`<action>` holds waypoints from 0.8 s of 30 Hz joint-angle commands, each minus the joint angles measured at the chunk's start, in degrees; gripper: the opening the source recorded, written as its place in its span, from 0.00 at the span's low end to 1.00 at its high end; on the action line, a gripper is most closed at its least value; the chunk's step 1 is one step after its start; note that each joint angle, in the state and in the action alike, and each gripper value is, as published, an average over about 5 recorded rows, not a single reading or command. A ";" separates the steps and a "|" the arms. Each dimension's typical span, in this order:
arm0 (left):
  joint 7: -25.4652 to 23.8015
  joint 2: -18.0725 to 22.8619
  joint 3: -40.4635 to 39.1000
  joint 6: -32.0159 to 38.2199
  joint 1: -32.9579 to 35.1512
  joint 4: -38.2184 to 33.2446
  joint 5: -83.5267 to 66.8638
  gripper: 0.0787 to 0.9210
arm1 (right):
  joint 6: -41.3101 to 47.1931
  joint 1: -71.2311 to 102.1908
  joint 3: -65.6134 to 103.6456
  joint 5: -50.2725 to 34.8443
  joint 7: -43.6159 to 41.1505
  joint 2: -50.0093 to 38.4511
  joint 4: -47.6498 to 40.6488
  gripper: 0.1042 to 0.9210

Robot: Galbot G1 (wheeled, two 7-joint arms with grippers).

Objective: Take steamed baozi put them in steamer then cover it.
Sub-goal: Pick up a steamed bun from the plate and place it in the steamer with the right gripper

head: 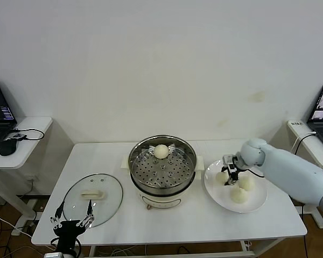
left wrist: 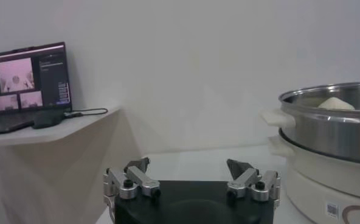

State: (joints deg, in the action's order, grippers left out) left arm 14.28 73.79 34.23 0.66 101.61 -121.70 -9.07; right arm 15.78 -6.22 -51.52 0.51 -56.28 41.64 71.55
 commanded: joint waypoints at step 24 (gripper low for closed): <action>0.16 -0.13 0.91 -0.08 -1.43 -0.96 -0.54 0.88 | 20.17 -26.18 -17.69 -34.93 14.05 26.15 8.79 0.65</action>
State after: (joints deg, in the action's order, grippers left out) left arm 14.45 73.46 34.70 0.56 100.49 -122.60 -9.50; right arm 30.03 -32.50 -66.73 -27.48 -47.80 54.26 83.62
